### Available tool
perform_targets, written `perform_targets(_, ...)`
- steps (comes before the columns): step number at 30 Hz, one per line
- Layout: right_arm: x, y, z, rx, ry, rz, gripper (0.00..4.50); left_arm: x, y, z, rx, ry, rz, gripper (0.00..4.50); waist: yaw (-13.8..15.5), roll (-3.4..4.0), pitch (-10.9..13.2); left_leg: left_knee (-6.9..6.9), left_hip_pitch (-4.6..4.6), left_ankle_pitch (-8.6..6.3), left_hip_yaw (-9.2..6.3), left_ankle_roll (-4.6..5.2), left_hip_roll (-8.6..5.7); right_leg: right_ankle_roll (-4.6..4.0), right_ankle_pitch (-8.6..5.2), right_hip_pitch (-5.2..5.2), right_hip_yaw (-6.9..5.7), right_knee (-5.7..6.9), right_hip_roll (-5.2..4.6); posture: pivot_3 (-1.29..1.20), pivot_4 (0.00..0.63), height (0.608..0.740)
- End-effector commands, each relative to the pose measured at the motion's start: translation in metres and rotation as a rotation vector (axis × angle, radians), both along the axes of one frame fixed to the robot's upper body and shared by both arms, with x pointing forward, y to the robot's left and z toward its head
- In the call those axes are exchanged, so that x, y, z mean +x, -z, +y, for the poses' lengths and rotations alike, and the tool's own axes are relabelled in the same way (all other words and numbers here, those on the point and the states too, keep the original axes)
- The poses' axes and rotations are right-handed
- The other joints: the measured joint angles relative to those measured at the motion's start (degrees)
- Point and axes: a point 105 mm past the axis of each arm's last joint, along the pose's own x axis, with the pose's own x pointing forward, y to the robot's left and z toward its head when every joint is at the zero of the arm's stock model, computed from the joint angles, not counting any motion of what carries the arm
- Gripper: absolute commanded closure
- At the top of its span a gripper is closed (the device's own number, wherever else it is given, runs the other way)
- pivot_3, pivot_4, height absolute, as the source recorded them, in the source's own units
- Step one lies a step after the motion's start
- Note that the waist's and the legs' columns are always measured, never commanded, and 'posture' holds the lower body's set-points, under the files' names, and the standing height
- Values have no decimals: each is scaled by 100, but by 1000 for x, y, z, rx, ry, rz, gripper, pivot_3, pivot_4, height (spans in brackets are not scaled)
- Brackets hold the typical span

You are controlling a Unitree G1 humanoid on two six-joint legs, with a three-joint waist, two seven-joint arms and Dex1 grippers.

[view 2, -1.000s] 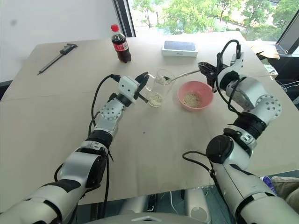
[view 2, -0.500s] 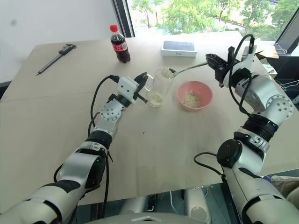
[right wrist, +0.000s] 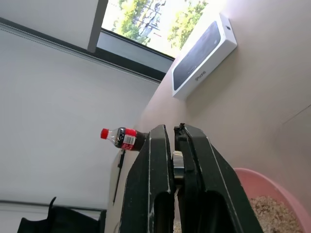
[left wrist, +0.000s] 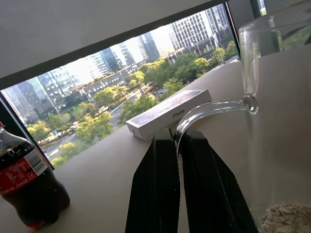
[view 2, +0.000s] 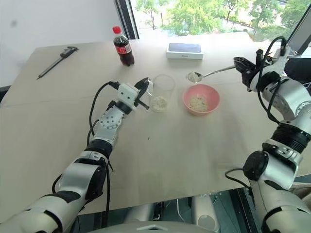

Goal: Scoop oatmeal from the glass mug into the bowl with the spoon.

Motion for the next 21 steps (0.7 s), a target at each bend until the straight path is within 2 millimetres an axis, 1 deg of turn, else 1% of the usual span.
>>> perform_targets(1,-4,-11,-1,-115,-11,-68,4500,-9,-13,6,-10,13,-53,4444,3,0,0,0,4,-1,4,2,0,0,0,2,4,-11,1,0,150,740)
perform_targets(4,-4,-6,1,-298,-18,-94,4500,-20,-19,7,-64,30,-90,4444,19,1,0,-2,4,-2,5,4,2,0,0,4,5,-19,1,0,150,740)
perform_targets(5,-4,-6,2,-331,-22,-104,4500,-23,-20,7,-66,31,-103,4444,19,1,0,-2,3,-3,6,4,2,0,0,4,7,-21,0,0,150,740)
perform_targets(8,-4,-10,15,-464,-67,-166,4500,-30,-10,0,-143,119,-17,4444,21,1,0,-1,3,-2,6,4,2,1,1,4,7,-23,-1,0,150,740)
perform_targets(10,-5,-13,22,-527,-88,-206,4500,-31,-8,0,-166,125,5,4444,23,2,-1,-1,4,-2,6,4,2,1,1,4,7,-24,-1,0,150,740)
perform_targets(12,-8,-22,34,-643,-119,-293,4500,-30,-5,1,-202,110,31,4444,25,2,-1,-1,3,-3,1,4,2,1,1,5,2,-27,0,0,150,740)
perform_targets(14,-14,-29,50,-806,-170,-394,4500,-29,-2,2,-240,94,55,4444,25,2,0,-1,3,-3,2,4,1,1,1,5,2,-26,1,0,150,740)
perform_targets(19,-25,-29,70,-1133,-265,-577,4500,-31,5,1,-262,83,96,4444,27,2,-1,0,6,-2,-3,2,0,1,1,12,-3,-34,2,0,150,740)
perform_targets(21,-27,-28,73,-1214,-297,-631,4500,-31,6,3,-264,74,101,4444,28,2,-1,0,11,1,-4,-2,0,1,0,19,-5,-37,2,0,150,740)
